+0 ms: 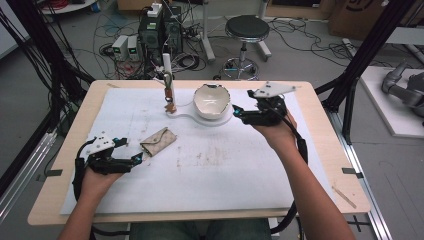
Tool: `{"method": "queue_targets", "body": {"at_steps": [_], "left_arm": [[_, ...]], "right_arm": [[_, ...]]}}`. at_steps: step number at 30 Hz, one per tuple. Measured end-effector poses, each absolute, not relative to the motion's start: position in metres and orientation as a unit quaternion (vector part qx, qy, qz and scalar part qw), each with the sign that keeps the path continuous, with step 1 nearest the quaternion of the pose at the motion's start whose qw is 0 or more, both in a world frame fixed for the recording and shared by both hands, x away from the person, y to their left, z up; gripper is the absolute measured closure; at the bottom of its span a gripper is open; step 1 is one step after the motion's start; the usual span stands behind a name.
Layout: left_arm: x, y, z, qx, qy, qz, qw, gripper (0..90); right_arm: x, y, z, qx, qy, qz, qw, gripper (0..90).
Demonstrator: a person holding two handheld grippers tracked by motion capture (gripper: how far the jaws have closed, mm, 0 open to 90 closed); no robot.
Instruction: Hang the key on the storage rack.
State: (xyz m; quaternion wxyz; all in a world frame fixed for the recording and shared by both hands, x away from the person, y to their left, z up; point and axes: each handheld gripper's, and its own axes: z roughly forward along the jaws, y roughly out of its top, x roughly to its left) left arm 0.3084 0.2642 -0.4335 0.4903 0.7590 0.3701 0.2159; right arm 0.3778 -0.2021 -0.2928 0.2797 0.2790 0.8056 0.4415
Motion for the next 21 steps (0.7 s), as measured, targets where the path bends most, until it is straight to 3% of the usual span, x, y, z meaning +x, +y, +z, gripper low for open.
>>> {"method": "queue_targets", "body": {"at_steps": [10, 21], "left_arm": [[0.309, 0.261, -0.434, 0.760, 0.370, 0.215, 0.489, 15.1], [0.312, 0.259, -0.434, 0.758, 0.373, 0.216, 0.489, 15.1]], "right_arm": [[0.354, -0.258, -0.332, 0.318, 0.792, 0.453, 0.257, 28.3], [0.330, -0.287, -0.380, 0.345, 0.764, 0.478, 0.263, 26.1]]}}
